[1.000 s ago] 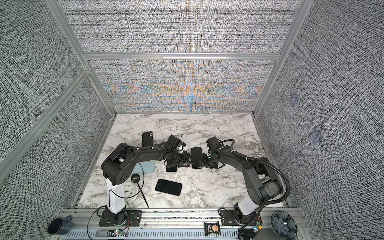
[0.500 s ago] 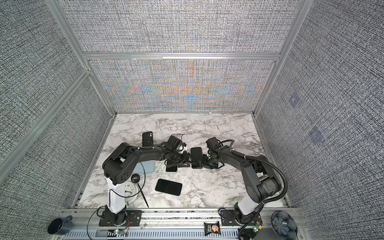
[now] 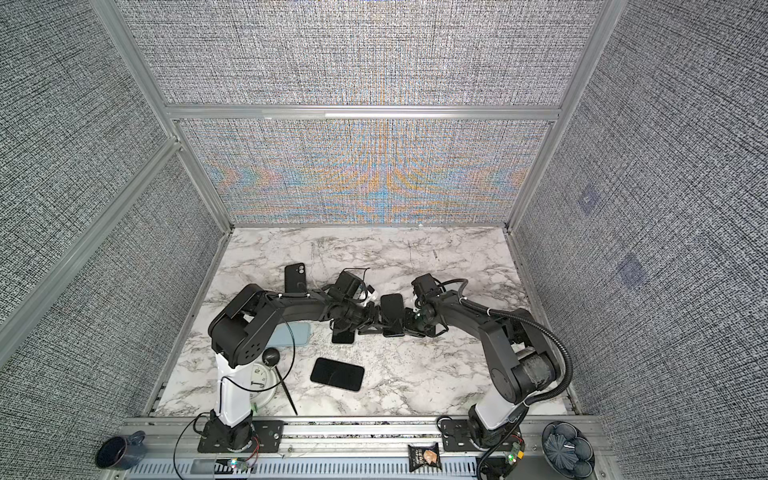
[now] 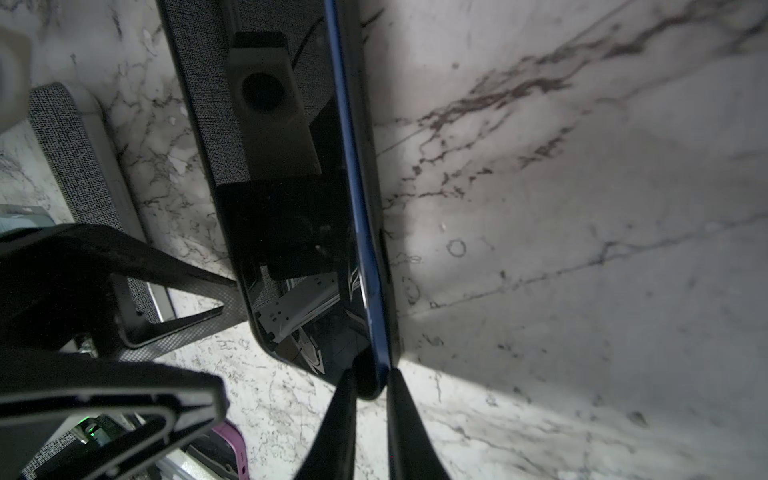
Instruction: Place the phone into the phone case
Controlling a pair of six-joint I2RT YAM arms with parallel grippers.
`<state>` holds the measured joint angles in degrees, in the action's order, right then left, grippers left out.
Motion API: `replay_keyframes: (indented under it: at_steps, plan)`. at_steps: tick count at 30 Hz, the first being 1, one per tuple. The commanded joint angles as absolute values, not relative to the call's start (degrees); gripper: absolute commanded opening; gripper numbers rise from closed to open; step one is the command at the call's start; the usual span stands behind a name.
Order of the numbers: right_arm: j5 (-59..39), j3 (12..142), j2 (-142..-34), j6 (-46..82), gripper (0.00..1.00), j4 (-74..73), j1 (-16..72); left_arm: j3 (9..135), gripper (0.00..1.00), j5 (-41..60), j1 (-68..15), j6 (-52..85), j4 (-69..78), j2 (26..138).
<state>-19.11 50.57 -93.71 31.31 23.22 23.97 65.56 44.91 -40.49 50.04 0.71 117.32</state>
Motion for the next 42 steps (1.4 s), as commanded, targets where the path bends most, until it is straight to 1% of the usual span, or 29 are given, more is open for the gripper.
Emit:
replay_keyframes:
  at_steps: [1, 15, 22, 27, 30, 36, 42]
  plan:
    - [-20.56, 50.06, -94.34, 31.37, 0.16, 21.74, 24.15, 65.58, 0.55, 42.8, -40.69, 50.05, 0.6, 118.1]
    - [-21.44, 47.74, -95.23, 32.1, 0.06, 19.01, 24.13, 65.16, 0.55, 42.54, -41.02, 50.76, 1.14, 118.09]
    - [-21.46, 47.17, -95.28, 32.04, 0.05, 18.8, 24.24, 65.12, 0.55, 42.32, -41.13, 50.8, 1.13, 117.91]
    - [-20.2, 47.77, -93.21, 31.57, 0.06, 20.93, 24.16, 64.54, 0.55, 41.89, -41.1, 50.54, 0.99, 117.24]
    - [-17.93, 49.39, -91.29, 30.48, 0.1, 24.17, 24.09, 64.24, 0.56, 40.47, -40.96, 49.33, -0.41, 115.49]
    - [-11.9, 51.59, -88.12, 29.35, 0.24, 28.89, 24.22, 64.43, 0.57, 34.96, -40.44, 45.92, -6.4, 109.75]
    - [-7.35, 53.6, -88.43, 30.51, 0.41, 29.73, 24.95, 63.65, 0.61, 30.04, -39.8, 43.54, -10.4, 104.78]
